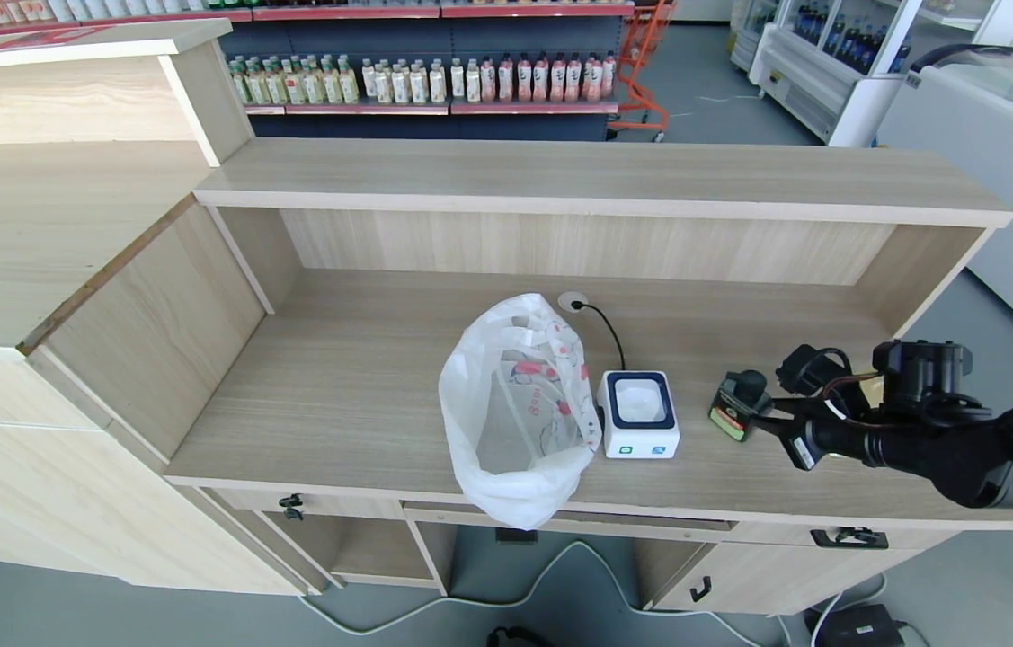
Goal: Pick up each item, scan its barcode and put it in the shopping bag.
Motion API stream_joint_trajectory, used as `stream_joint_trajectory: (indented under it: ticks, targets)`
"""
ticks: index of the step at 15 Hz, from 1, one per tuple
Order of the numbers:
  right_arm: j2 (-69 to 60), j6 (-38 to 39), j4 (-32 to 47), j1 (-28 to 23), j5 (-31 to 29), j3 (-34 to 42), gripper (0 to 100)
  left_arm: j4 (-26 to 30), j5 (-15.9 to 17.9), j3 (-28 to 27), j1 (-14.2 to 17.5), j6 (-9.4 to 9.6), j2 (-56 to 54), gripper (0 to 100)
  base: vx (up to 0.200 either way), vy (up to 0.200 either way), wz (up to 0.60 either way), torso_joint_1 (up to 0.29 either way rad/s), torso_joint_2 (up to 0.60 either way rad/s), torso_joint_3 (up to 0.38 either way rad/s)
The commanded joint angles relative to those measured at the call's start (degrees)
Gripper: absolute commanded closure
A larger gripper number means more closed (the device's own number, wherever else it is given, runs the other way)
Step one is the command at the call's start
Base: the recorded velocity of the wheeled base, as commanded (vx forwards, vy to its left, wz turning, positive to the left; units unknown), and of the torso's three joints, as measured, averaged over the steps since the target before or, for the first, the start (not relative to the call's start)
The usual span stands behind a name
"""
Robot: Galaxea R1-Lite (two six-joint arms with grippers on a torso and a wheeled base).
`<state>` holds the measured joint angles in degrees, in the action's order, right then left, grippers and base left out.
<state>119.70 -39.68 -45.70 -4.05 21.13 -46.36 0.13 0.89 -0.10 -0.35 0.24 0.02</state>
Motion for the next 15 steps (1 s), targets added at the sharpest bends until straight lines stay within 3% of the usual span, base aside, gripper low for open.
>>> stream_joint_trajectory:
  ticks: [1, 15]
  targets:
    - [1.5, -1.0, 0.2, -0.5, 0.1, -0.3, 100, 0.0, 0.0, 0.0, 0.0, 0.02, 0.0, 0, 0.000, 0.000, 0.00, 0.000, 0.00, 0.000]
    - [-3.2, -2.2, 0.0, -0.9, 4.4, 3.6, 100, 0.0, 0.0, 0.0, 0.0, 0.02, 0.0, 0, 0.000, 0.000, 0.00, 0.000, 0.00, 0.000]
